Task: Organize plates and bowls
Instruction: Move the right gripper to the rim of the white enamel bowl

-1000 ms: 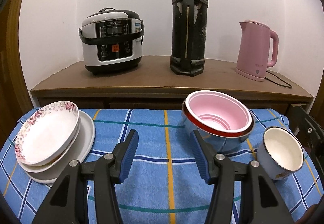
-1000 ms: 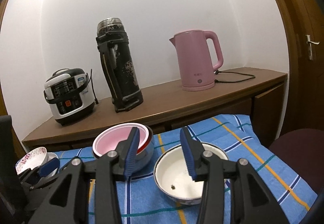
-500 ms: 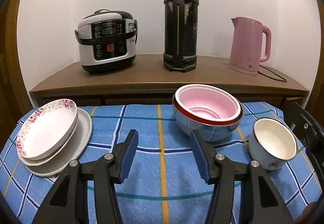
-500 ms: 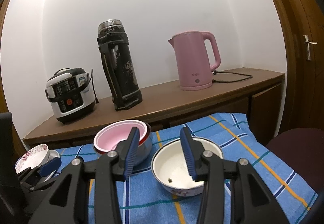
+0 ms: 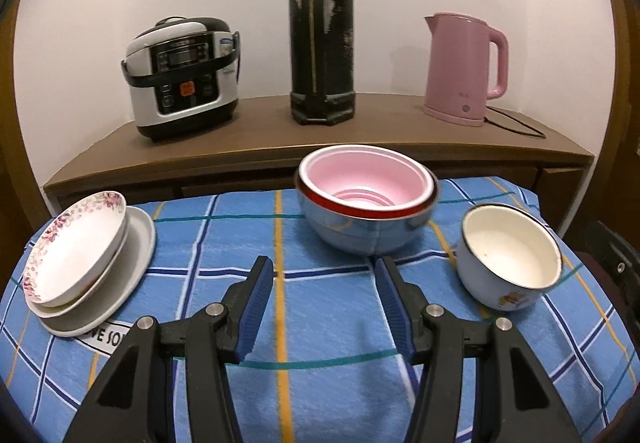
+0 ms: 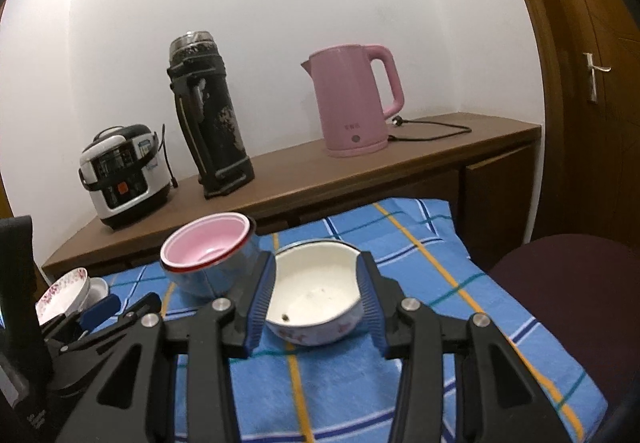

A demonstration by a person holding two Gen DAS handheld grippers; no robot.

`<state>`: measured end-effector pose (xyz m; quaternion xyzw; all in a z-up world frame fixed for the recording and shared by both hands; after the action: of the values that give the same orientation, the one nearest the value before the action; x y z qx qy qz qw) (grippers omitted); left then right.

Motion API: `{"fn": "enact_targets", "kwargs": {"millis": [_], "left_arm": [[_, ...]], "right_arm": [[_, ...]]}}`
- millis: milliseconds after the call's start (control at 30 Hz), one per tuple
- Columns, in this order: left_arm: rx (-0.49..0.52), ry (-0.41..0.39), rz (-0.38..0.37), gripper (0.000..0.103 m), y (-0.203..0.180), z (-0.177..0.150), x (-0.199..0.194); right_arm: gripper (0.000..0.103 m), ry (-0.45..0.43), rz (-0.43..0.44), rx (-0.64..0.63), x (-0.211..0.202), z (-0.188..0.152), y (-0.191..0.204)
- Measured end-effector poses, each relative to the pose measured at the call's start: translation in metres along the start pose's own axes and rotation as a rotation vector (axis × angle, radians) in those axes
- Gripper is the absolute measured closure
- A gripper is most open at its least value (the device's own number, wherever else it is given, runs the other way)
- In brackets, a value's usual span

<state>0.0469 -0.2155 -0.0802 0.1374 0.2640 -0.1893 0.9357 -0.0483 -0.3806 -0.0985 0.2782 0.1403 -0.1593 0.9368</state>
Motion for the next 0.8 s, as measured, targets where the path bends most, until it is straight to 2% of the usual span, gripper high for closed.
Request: {"fn": "enact_targets", "kwargs": {"millis": [200,533,800], "left_arm": [[0.025,0.016,-0.024,0.047,-0.014,0.0,0.001],[0.024,0.051,-0.064,0.047,-0.029,0.006,0.007],[-0.002,0.079,-0.117,0.047,-0.038,0.016,0.014]], "right_arm": [[0.06,0.061,-0.012,0.008,0.002,-0.002,-0.017],[0.06,0.056,-0.001,-0.001,0.003,0.008,-0.026],[0.056,0.118,0.027,0.008,0.022,0.014,-0.03]]}}
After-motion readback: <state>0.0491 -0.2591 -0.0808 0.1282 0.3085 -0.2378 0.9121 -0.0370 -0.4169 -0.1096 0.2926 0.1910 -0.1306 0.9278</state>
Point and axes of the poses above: each gripper's, at about its wrist camera, not at the fingertips, and x roughly the way its jaws point, y to its left, z to its top, the point moved 2 cm from there along x, roughly the way its jaws point, and after that the axes turned 10 degrees about x, right-handed, at the moved point
